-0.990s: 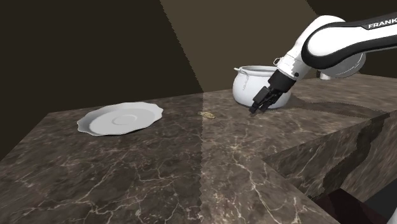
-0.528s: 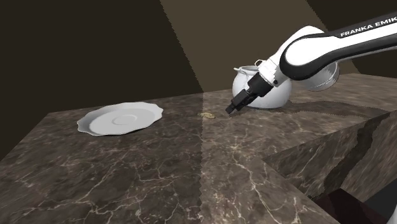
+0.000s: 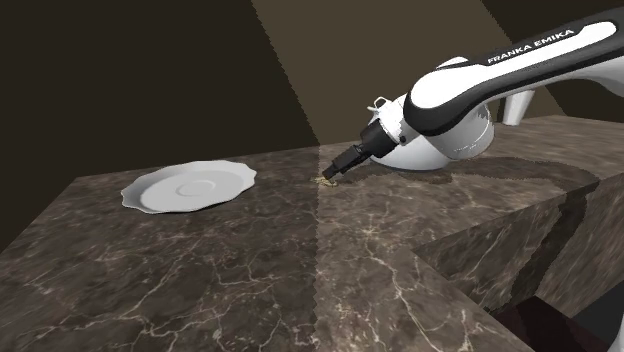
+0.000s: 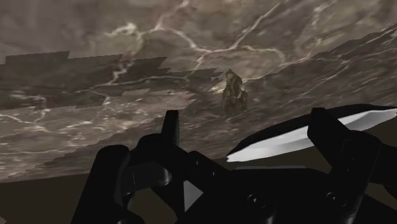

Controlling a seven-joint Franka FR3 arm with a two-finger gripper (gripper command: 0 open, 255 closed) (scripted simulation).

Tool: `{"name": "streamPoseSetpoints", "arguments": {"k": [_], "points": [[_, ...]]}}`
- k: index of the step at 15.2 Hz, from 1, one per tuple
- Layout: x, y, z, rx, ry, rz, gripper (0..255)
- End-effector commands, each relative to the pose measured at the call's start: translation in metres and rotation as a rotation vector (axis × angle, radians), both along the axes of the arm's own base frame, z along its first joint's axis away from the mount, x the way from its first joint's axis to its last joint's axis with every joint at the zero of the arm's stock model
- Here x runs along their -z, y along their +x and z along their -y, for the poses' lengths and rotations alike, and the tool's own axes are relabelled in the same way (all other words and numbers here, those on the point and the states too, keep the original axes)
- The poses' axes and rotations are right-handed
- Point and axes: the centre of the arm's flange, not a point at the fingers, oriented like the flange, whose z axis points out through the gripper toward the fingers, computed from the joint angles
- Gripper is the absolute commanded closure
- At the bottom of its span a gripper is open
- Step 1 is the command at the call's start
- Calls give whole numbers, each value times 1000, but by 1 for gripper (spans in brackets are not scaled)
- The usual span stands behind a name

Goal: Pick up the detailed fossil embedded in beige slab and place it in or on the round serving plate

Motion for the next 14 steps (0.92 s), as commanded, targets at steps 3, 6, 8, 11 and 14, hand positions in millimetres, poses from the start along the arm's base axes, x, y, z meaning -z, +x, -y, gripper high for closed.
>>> {"name": "streamPoseSetpoints", "arguments": {"k": [3,6,8,11,14], "points": [[16,11,-13,-1,1,3,0],[22,15,-17,-1,1,3,0],[22,15,-17,-1,1,3,0],[22,15,-17,-1,1,3,0],[22,15,-17,-1,1,3,255]]}}
